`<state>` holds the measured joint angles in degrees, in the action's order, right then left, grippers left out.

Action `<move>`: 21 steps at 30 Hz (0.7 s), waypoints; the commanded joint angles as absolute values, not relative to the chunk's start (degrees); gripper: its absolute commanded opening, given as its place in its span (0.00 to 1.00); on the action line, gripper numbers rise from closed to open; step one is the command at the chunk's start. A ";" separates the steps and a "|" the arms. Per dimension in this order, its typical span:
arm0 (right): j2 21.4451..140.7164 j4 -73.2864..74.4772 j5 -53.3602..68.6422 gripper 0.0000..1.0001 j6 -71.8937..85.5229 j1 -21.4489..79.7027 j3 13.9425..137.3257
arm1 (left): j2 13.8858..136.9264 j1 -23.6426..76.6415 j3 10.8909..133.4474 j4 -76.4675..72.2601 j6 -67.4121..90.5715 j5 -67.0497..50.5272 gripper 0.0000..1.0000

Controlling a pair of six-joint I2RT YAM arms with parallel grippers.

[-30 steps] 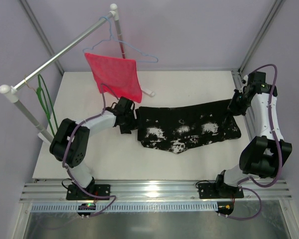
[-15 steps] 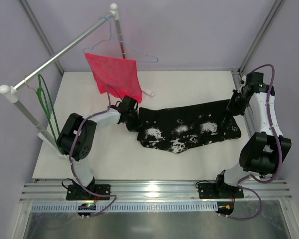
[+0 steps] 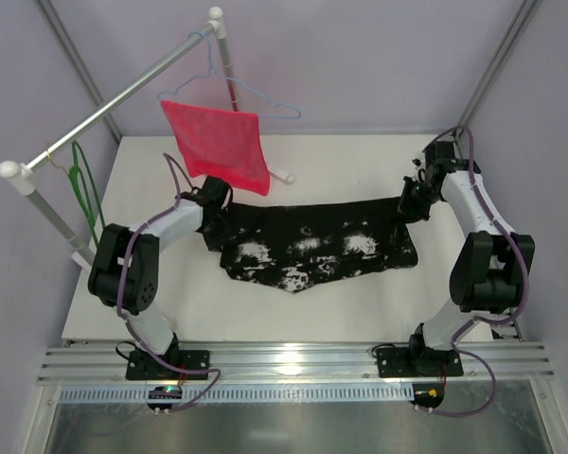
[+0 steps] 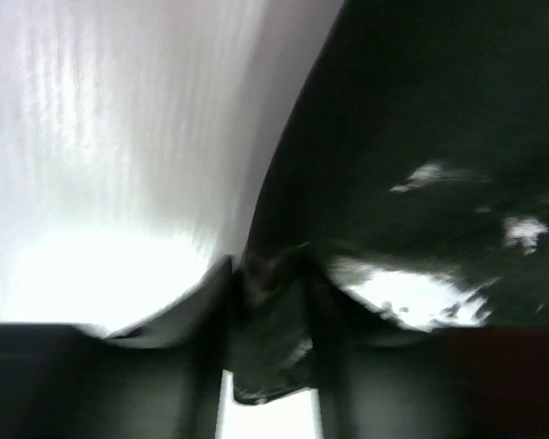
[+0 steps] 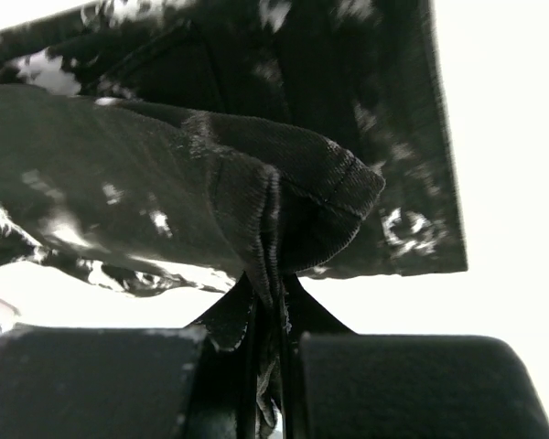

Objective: Place the trousers on the hanger
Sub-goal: Fold the trousers

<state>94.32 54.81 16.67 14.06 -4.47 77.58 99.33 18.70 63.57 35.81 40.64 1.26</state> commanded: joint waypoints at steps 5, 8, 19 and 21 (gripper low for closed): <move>94.48 53.36 9.41 0.09 11.34 -6.59 80.88 | 93.96 18.37 64.42 41.39 38.24 7.12 0.55; 97.98 51.68 8.44 0.35 11.51 -7.29 78.84 | 93.96 18.46 65.82 42.79 37.79 7.38 0.57; 95.29 56.87 -5.20 0.48 15.64 -6.07 83.85 | 88.86 23.02 71.27 44.39 33.22 3.62 0.59; 93.35 51.88 4.97 0.47 15.64 -4.92 80.88 | 88.86 25.48 71.54 42.55 33.40 -2.09 0.59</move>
<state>99.92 55.22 -0.69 14.11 -6.66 80.14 91.44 22.46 68.64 44.40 35.31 4.69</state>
